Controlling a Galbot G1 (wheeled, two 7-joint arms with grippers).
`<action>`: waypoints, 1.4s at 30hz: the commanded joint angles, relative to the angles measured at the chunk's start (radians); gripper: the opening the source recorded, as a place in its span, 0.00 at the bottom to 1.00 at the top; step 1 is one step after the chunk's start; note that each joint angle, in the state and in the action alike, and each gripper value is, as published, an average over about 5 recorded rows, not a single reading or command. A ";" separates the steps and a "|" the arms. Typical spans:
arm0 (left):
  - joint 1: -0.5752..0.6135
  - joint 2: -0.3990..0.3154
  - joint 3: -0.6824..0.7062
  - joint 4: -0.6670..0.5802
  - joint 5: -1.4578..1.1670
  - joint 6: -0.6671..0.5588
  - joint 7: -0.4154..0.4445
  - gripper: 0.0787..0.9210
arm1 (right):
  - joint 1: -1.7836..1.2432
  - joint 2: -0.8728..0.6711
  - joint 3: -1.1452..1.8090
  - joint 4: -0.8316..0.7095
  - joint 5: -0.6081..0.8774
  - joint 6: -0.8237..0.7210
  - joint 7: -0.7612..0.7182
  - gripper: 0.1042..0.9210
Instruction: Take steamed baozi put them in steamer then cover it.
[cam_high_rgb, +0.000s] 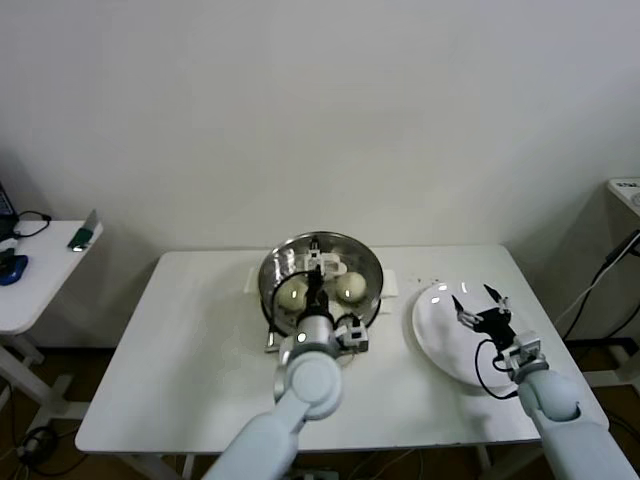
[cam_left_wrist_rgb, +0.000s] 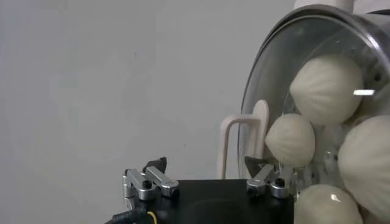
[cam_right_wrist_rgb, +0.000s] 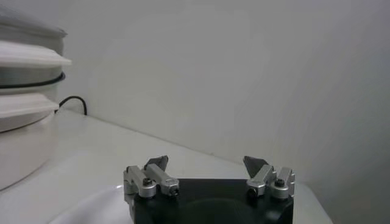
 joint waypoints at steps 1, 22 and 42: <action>0.045 0.047 -0.007 -0.146 -0.038 0.027 0.005 0.88 | -0.010 -0.006 0.010 0.029 0.029 -0.063 0.011 0.88; 0.311 0.254 -0.253 -0.432 -0.354 -0.031 -0.203 0.88 | -0.034 -0.007 0.021 0.052 0.021 -0.061 0.003 0.88; 0.668 0.051 -0.769 -0.287 -1.425 -0.751 -0.553 0.88 | -0.157 0.038 0.130 0.160 0.019 -0.019 -0.028 0.88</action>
